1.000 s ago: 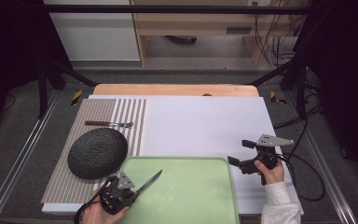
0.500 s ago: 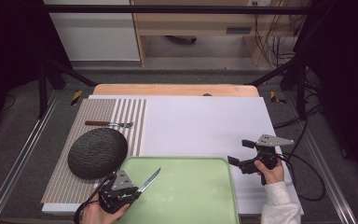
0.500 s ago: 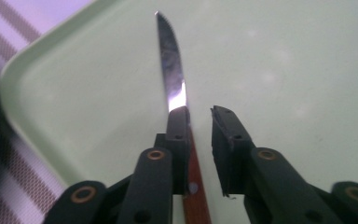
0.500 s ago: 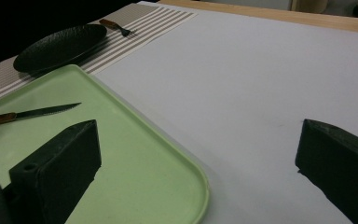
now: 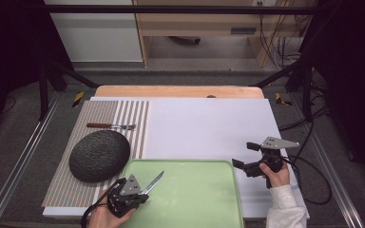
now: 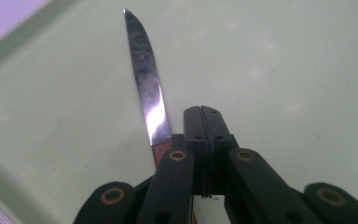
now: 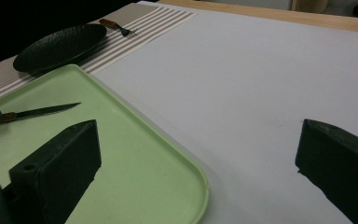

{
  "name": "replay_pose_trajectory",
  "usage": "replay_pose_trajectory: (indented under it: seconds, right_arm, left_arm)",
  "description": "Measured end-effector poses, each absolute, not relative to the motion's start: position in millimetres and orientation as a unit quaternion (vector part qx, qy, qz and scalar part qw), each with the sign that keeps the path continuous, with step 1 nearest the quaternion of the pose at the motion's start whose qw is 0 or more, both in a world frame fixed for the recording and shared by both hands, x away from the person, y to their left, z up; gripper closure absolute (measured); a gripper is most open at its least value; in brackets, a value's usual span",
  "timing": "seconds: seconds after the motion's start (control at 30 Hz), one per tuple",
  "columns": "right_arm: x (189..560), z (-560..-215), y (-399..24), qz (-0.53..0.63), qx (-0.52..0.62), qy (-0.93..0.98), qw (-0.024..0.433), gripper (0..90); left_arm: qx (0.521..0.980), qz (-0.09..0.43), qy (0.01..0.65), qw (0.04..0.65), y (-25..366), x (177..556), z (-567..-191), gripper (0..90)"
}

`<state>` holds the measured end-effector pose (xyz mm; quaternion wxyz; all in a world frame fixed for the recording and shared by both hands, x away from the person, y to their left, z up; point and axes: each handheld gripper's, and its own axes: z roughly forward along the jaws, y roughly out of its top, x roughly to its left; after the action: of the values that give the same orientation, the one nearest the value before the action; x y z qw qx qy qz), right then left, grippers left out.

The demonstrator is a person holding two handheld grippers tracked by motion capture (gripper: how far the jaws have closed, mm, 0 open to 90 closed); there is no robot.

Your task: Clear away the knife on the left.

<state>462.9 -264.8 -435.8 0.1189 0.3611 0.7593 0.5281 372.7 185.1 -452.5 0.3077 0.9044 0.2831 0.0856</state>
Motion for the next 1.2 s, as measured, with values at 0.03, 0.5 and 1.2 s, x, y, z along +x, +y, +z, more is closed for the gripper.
replay_pose_trajectory:
  seconds: [0.03, 0.5, 1.2]
  right_arm:
    - [462.9, -435.8, -264.8, 0.528, 0.361, 0.759, 0.119, 0.6]
    - [462.6, -435.6, -265.1, 0.529, 0.361, 0.759, 0.119, 0.6]
    - [462.8, -435.8, -264.9, 0.529, 0.361, 0.759, 0.119, 0.6]
  left_arm:
    - [0.906, 0.085, 0.282, 0.305, 184.4, 372.9, -453.4, 89.7]
    - [0.910, 0.098, 0.282, 0.289, 185.3, 372.9, -458.2, 89.8]
    - [0.897, 0.117, 0.316, 0.286, 197.4, 376.0, -455.7, 89.8]
